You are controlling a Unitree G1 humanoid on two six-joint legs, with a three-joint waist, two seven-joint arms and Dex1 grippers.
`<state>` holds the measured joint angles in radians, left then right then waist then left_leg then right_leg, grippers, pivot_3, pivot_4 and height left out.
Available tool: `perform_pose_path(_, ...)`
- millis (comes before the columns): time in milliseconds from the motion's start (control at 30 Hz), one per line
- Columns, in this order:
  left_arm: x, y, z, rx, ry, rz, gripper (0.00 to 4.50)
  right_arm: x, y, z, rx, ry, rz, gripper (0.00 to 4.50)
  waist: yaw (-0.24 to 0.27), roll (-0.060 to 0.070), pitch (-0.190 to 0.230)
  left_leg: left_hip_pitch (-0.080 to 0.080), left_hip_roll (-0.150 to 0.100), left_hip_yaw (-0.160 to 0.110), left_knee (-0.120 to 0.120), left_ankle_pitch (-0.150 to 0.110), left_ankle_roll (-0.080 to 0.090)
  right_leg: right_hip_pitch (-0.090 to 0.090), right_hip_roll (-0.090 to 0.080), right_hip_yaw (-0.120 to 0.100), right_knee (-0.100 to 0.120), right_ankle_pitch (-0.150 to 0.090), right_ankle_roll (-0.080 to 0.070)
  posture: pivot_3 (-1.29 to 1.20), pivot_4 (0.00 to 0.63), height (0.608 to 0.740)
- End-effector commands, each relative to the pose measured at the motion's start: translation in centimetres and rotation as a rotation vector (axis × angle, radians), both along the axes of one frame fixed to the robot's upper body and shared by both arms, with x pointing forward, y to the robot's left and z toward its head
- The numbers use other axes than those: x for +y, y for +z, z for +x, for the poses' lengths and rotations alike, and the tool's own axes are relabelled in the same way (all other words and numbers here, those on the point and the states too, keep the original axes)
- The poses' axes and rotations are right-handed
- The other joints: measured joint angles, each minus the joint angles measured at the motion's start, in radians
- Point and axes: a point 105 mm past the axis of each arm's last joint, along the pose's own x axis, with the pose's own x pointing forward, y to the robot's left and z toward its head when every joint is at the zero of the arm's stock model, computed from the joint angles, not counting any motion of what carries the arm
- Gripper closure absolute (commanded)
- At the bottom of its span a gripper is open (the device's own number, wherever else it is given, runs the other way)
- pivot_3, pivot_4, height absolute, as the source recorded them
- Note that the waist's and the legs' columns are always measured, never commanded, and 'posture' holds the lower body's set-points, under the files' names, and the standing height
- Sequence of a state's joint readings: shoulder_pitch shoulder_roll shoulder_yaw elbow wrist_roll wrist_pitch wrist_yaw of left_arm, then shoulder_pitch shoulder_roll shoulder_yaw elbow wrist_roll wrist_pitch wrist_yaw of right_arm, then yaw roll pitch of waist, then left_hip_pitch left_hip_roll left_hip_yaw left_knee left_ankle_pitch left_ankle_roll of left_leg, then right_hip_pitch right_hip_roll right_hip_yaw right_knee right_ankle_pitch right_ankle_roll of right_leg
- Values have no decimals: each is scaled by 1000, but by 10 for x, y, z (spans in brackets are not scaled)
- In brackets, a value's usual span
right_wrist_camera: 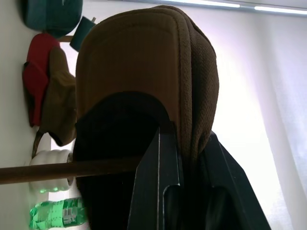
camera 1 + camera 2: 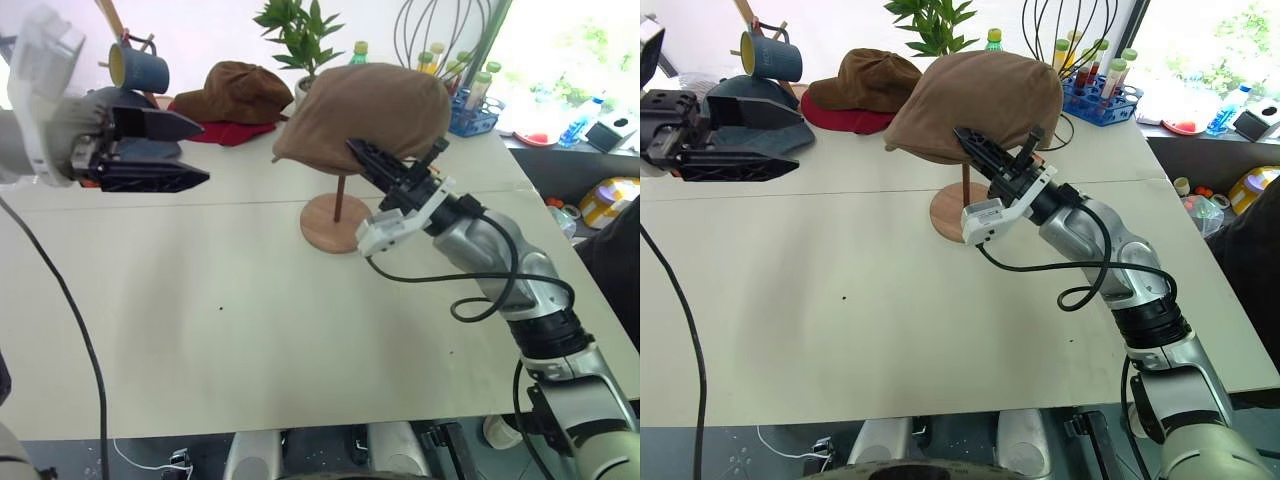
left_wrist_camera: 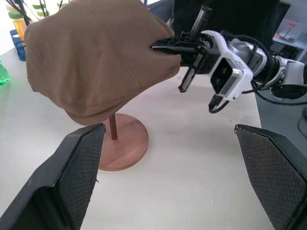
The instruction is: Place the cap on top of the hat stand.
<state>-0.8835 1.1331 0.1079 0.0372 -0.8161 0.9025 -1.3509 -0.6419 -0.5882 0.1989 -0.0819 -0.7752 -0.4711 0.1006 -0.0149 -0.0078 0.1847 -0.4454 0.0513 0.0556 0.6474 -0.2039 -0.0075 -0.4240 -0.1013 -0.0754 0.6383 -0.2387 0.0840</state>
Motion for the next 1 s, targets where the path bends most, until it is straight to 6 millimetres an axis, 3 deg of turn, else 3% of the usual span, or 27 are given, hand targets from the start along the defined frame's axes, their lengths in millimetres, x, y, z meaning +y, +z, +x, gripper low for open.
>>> perform_pose_path(33,1,9,-4,-59,-4,-5,0,-3,33,-12,-81,70,47,4482,0,0,0,0,0,0,0,0,0,0,0,0,0,0,0,0,150,740)
perform_pose_path(267,1,10,-4,-69,6,-18,0,-6,55,-21,-124,266,21,4482,-1,0,0,0,0,0,0,0,0,0,0,0,0,0,0,0,150,740)
perform_pose_path(433,1,10,-6,-76,16,-18,0,-20,58,-14,-84,368,50,4482,-3,0,0,1,0,1,0,0,0,0,0,1,0,0,1,0,150,740)
perform_pose_path(600,2,10,-10,-77,26,-16,0,-32,53,-4,-55,413,17,4482,-4,0,1,1,0,1,0,0,0,0,0,2,0,0,1,0,150,740)
perform_pose_path(1000,4,14,-12,-82,49,0,0,-33,17,3,8,475,-173,4482,-6,0,2,2,0,3,-1,1,-1,-1,0,5,2,0,1,0,150,740)
